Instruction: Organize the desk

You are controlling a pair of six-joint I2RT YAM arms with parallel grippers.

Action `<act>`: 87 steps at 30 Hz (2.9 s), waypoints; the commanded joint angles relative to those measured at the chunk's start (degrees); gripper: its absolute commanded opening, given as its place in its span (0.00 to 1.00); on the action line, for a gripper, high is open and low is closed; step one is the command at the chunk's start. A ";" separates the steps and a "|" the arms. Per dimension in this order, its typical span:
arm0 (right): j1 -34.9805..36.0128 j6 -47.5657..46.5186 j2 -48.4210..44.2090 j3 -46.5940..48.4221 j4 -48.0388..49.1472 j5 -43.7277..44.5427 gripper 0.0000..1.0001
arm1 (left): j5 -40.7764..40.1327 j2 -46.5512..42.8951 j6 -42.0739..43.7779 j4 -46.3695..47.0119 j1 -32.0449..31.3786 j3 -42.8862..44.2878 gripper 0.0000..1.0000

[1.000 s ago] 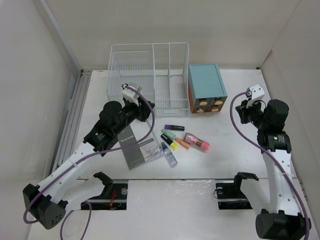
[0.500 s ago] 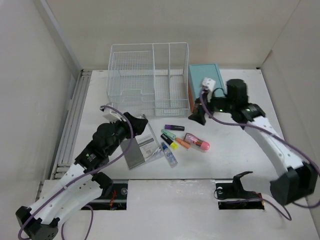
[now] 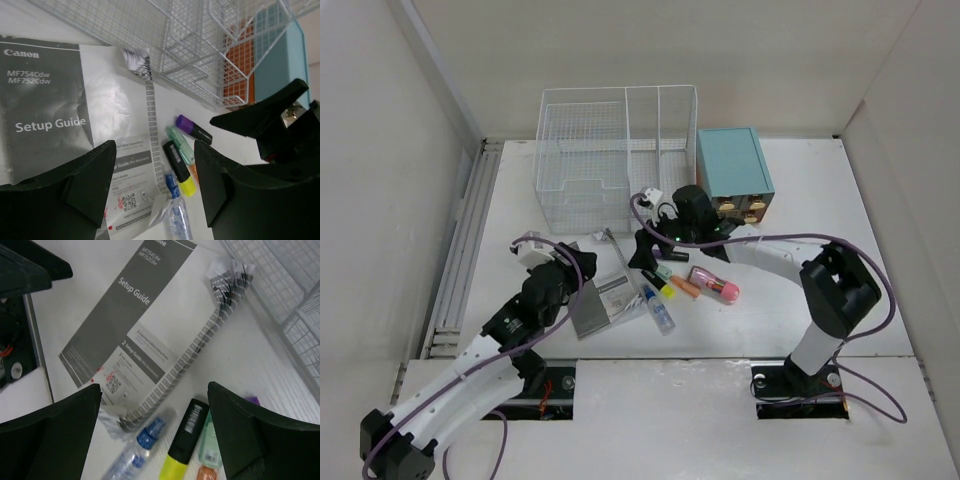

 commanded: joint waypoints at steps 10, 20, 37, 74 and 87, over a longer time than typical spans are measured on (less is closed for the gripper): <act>2.37 19.01 6.76 -4.53 25.07 10.64 0.92 | -5.85 2.10 -7.45 3.83 -0.26 -6.96 0.60; 5.36 22.61 12.82 -1.72 26.74 13.89 0.92 | -4.62 1.56 -9.38 1.02 -0.26 -10.21 0.60; 6.42 25.42 16.17 -2.24 27.27 13.99 0.91 | 1.08 6.74 -11.50 -1.97 -0.26 -10.66 0.50; 4.75 15.42 4.41 1.79 19.19 -2.02 0.00 | -1.18 -6.60 -7.80 -20.68 -0.87 3.14 0.69; -0.96 14.71 -1.94 3.03 17.96 -5.62 0.00 | 2.33 -11.08 -12.82 -21.31 -0.87 -0.99 0.70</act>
